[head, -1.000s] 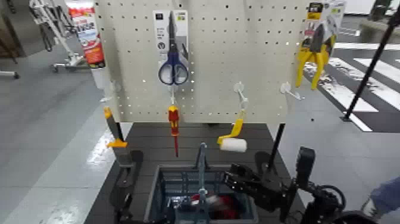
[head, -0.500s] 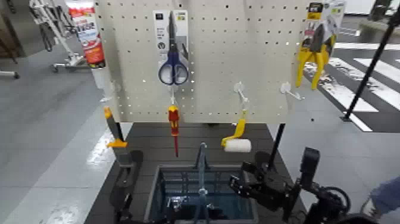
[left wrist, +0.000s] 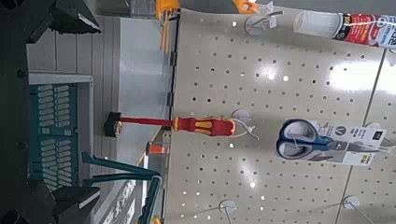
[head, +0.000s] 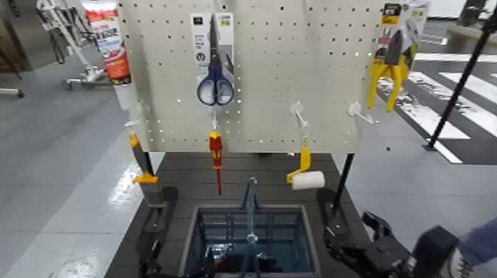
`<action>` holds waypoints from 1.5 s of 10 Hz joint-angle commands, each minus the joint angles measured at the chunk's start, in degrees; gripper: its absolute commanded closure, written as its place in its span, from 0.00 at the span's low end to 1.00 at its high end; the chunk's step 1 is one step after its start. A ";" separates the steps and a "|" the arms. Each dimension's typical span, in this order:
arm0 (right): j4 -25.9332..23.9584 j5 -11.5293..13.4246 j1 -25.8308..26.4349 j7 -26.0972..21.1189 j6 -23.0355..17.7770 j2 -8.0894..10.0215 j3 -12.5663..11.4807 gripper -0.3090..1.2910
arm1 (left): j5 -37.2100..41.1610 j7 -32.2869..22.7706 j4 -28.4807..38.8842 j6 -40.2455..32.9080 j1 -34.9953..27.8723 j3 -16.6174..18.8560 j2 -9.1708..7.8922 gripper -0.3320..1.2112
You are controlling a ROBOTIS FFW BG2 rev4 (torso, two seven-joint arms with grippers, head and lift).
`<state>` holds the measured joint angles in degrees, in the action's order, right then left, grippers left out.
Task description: Put the red colored gloves into the crate.
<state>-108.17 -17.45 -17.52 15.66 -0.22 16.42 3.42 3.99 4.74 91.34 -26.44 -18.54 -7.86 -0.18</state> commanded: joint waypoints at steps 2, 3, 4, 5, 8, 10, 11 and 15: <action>-2.83 4.79 -11.75 -8.10 -9.27 -3.06 -2.01 0.28 | -0.12 0.00 0.33 -0.11 -0.36 0.39 5.54 0.27; -2.92 5.06 -12.80 -9.41 -10.77 -3.33 -1.75 0.29 | -0.12 0.09 0.42 -0.11 -0.36 0.57 5.54 0.27; -3.27 6.46 -13.77 -12.05 -13.58 -3.24 -1.48 0.30 | -0.12 0.00 0.59 -0.11 -0.53 0.66 5.62 0.27; -4.94 8.40 -15.09 -14.95 -12.79 -3.06 -1.31 0.32 | -0.12 0.00 0.59 -0.11 -0.62 0.75 5.62 0.27; -6.00 9.36 -15.18 -15.57 -9.62 -0.95 0.63 0.32 | -0.12 0.09 0.59 -0.11 -0.62 0.75 5.80 0.27; -6.00 9.63 -15.09 -15.48 -10.24 -0.69 0.80 0.32 | -0.21 0.09 0.59 -0.11 -0.71 0.83 5.89 0.27; -6.00 9.89 -15.09 -15.48 -10.33 -0.69 0.80 0.32 | -0.21 0.18 0.68 -0.11 -0.71 0.83 5.98 0.27; -6.44 10.51 -15.00 -15.30 -9.18 -0.60 0.71 0.32 | -0.21 0.18 0.68 -0.11 -0.80 0.83 5.98 0.27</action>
